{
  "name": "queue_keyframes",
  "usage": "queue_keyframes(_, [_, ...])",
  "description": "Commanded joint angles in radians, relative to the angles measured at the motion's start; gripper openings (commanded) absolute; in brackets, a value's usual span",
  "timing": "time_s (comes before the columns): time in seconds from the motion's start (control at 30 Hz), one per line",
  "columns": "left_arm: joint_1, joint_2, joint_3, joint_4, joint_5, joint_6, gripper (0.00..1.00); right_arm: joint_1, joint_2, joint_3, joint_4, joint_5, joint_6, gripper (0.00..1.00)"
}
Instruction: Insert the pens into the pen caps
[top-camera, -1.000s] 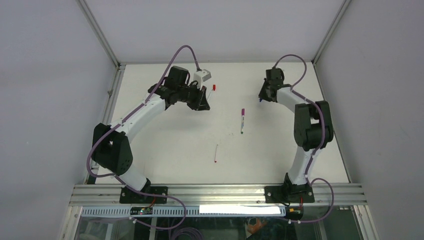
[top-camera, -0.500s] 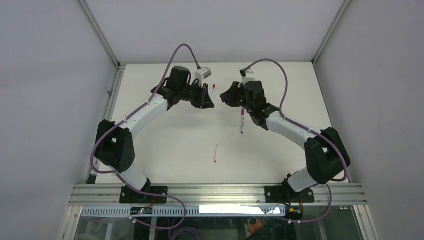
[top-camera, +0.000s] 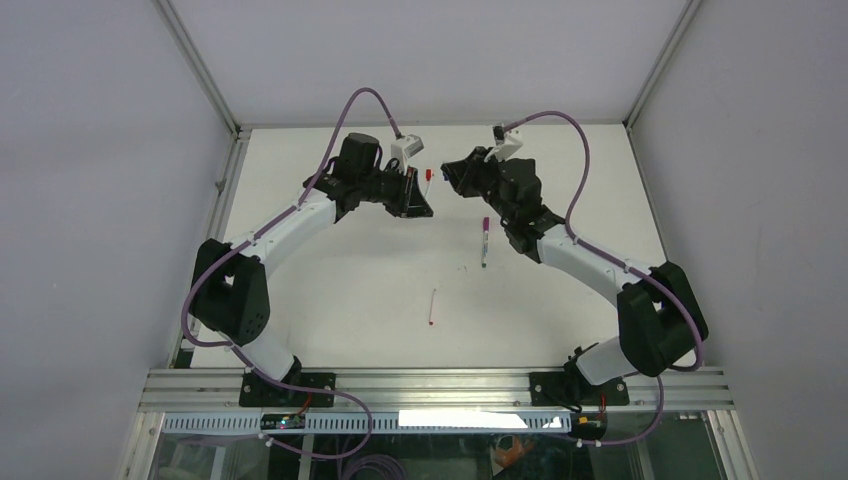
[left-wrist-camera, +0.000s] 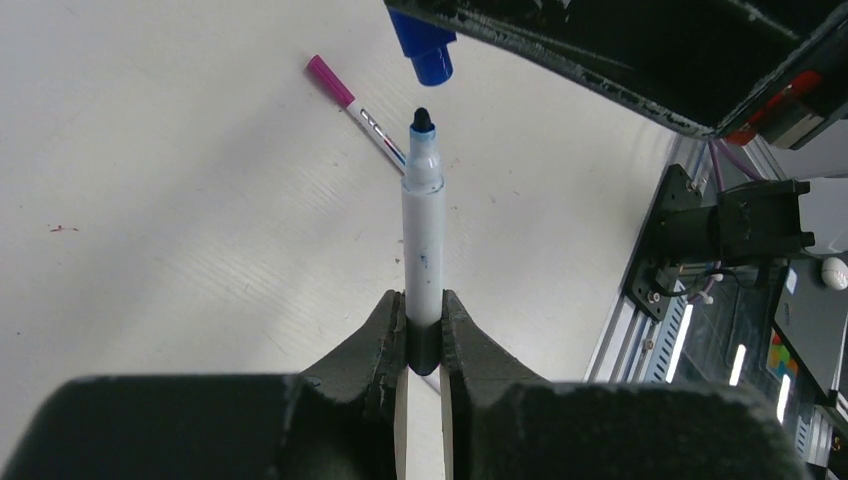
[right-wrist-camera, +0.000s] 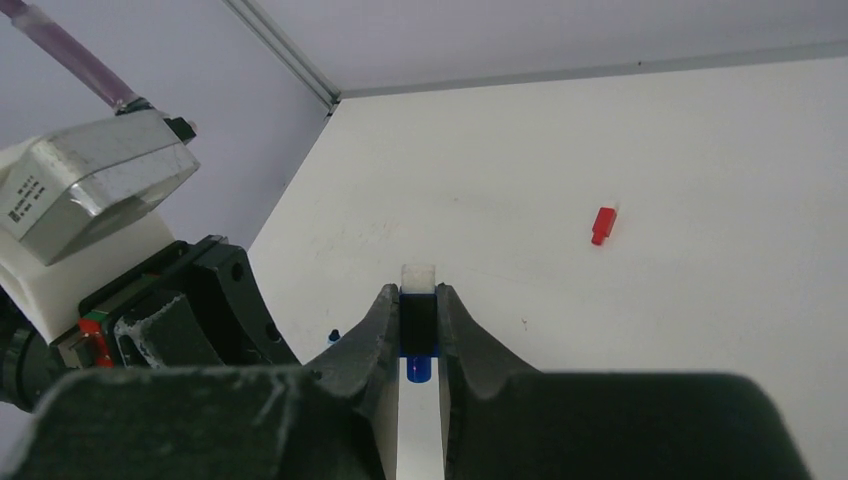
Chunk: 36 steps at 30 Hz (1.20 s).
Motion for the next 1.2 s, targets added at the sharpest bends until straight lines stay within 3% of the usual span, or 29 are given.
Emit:
queue_keyframes(0.0, [-0.004, -0.022, -0.001, 0.052, 0.055, -0.012, 0.00, 0.000, -0.020, 0.051, 0.117, 0.053, 0.005, 0.00])
queue_keyframes(0.37, [0.002, -0.023, -0.009, 0.077, 0.080, -0.032, 0.00, 0.016, 0.001, 0.065, 0.214, 0.035, 0.030, 0.00])
queue_keyframes(1.17, [0.013, -0.041, -0.020, 0.093, 0.080, -0.038, 0.00, 0.039, 0.027, 0.043, 0.226, -0.013, 0.061, 0.00])
